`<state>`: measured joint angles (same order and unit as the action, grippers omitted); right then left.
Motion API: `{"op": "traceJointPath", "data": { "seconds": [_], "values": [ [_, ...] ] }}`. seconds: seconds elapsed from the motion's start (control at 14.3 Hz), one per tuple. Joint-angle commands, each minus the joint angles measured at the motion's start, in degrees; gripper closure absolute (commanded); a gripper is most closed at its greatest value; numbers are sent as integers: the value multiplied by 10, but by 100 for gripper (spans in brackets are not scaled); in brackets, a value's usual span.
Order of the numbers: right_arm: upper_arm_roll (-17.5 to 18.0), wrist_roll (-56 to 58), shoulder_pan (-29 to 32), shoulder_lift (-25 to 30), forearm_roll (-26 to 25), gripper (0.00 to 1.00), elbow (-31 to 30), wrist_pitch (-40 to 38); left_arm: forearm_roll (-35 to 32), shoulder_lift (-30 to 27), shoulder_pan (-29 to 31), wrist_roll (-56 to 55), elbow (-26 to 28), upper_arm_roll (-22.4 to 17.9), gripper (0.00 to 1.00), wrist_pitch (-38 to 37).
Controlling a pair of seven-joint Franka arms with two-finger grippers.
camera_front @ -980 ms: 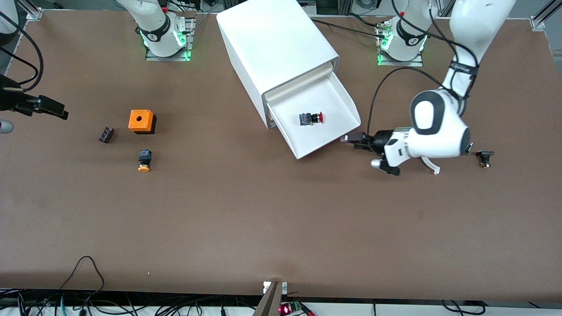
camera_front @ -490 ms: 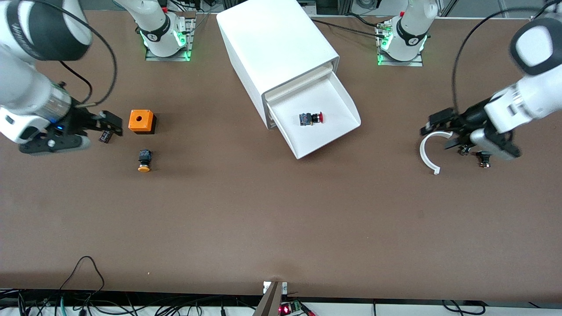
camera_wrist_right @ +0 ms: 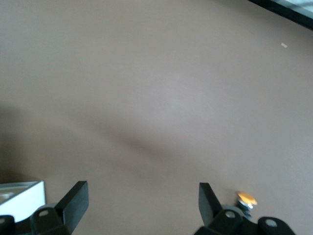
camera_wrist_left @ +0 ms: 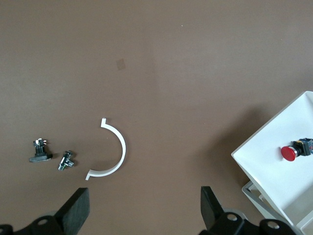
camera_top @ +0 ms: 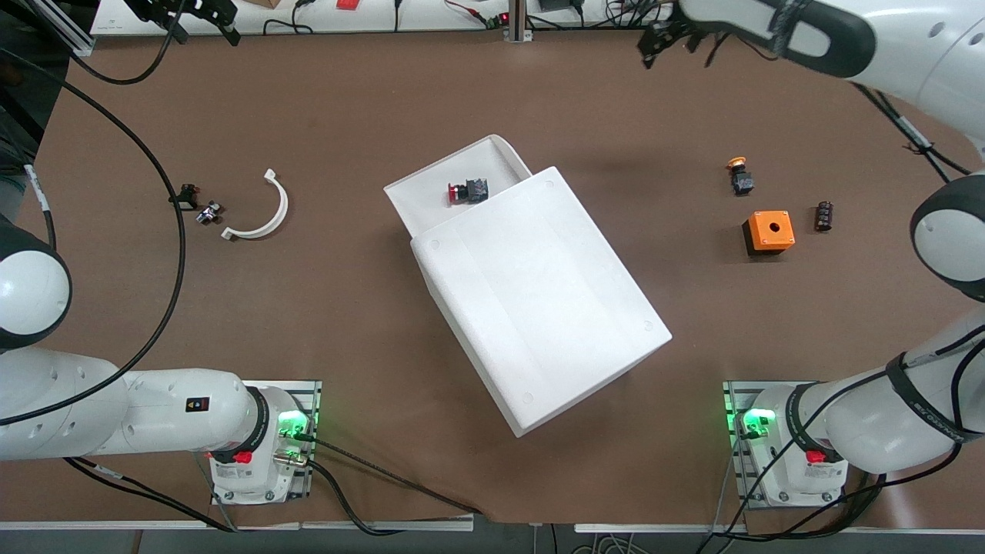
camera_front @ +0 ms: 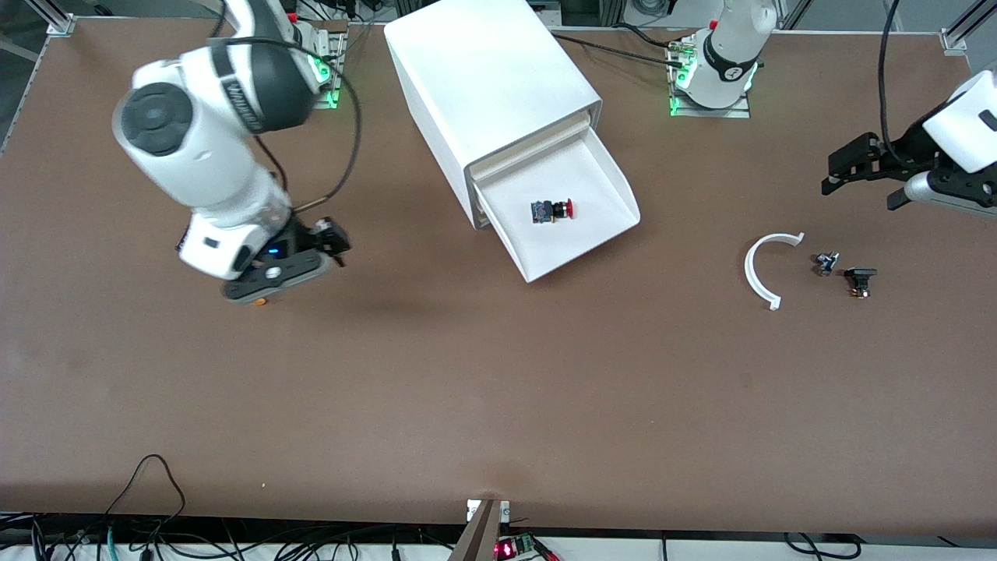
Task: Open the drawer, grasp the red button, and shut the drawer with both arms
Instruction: 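Lower the right gripper into the open drawer over the red button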
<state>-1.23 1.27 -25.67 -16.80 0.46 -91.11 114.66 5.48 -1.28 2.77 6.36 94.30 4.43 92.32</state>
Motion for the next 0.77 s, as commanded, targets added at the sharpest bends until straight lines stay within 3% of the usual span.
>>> {"op": "traceJointPath", "data": {
  "seconds": [0.0, 0.28, 0.42, 0.7],
  "values": [
    [-5, 9, -51, -32, 9, 0, 33, 12, -40, 9, -11, -28, -15, 1, 0, -8],
    [46, 7, -85, -104, 5, 0, 109, 30, -45, 10, -17, -28, -15, 1, 0, -5],
    [51, 10, -94, -126, 9, 0, 120, 41, -45, 10, -17, -28, -15, 1, 0, -5],
    [109, 16, -110, -170, 2, 0, 143, 99, -44, 11, -18, -27, -15, -1, 0, -6]
  ]
}}
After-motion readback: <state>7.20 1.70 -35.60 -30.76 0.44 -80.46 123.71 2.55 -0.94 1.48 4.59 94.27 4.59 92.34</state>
